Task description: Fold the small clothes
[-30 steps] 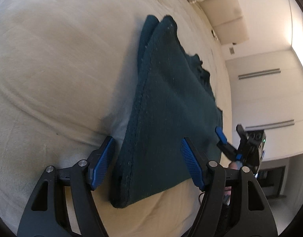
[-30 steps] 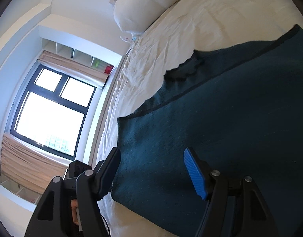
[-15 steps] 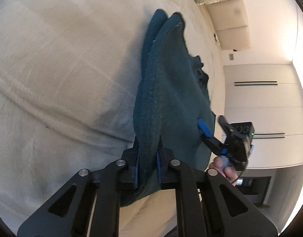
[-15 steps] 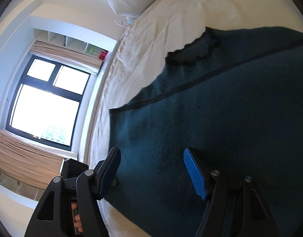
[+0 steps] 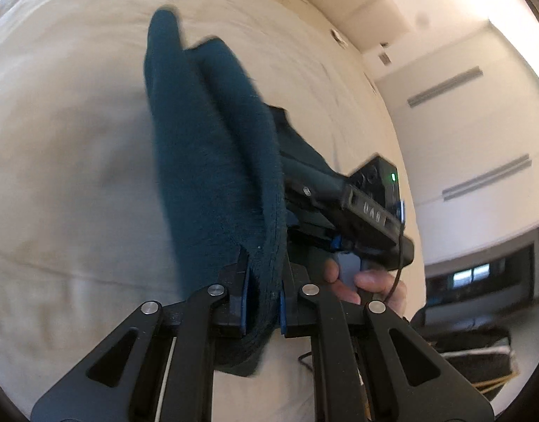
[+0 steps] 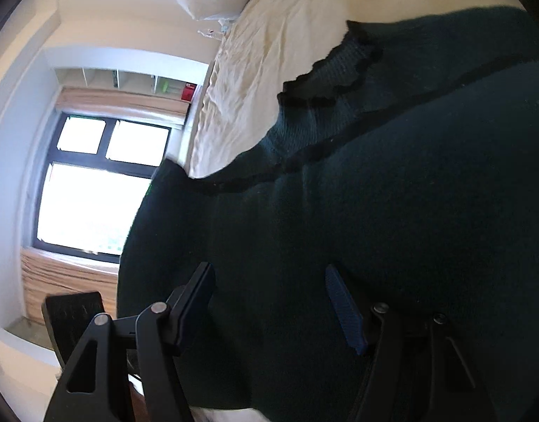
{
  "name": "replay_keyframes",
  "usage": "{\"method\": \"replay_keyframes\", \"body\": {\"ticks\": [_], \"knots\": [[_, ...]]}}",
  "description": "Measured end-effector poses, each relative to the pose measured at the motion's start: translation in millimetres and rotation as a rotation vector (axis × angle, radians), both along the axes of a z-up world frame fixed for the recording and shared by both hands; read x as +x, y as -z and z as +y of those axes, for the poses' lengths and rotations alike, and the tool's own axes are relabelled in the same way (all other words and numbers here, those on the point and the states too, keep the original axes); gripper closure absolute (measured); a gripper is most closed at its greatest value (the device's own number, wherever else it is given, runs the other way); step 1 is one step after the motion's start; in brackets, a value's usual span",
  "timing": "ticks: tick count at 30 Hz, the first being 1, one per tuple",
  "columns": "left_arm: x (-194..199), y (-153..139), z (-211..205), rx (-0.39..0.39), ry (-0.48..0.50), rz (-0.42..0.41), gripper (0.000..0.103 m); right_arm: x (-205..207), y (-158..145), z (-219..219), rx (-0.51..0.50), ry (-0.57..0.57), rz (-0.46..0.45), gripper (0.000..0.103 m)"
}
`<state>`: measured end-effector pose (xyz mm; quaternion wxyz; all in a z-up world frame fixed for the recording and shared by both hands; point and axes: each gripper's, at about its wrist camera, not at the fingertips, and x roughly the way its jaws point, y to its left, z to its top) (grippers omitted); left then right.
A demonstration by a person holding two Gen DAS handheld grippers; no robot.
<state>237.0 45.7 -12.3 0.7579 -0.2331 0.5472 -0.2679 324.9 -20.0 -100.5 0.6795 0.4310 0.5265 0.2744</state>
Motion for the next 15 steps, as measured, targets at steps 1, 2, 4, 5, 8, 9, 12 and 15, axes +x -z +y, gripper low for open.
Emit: {"method": "replay_keyframes", "body": {"ticks": [1, 2, 4, 5, 8, 9, 12, 15], "knots": [[-1.8, 0.0, -9.5, 0.004, 0.010, -0.005, 0.093, -1.3, -3.0, -7.7, 0.033, 0.014, 0.003, 0.033], [-3.9, -0.1, -17.6, 0.014, 0.020, -0.014, 0.093, -3.1, -6.8, -15.7, 0.054, 0.029, -0.004, 0.028], [-9.0, 1.6, -35.9, 0.059, 0.039, -0.042, 0.093, -8.6, -17.0, -38.1, 0.116, 0.067, -0.041, 0.021], [-10.8, 5.0, -43.1, 0.071, 0.042, -0.045, 0.093, -10.7, -19.7, -49.0, 0.153, 0.088, -0.051, 0.017], [-15.8, 15.1, -53.3, 0.094, 0.053, -0.043, 0.093, -13.0, -20.4, -70.1, 0.165, 0.111, -0.049, 0.010], [-20.6, 19.9, -48.0, 0.102, 0.061, -0.035, 0.093, -11.8, -17.3, -69.0, 0.157, 0.093, -0.038, 0.010], [-27.5, 27.8, -54.0, 0.125, 0.081, -0.021, 0.093, -5.6, -17.2, -56.9, 0.167, 0.047, -0.036, 0.014], [-32.7, 30.0, -52.9, 0.154, 0.092, -0.022, 0.093, 5.6, -23.7, -44.9, 0.174, 0.015, -0.054, 0.029]]}}
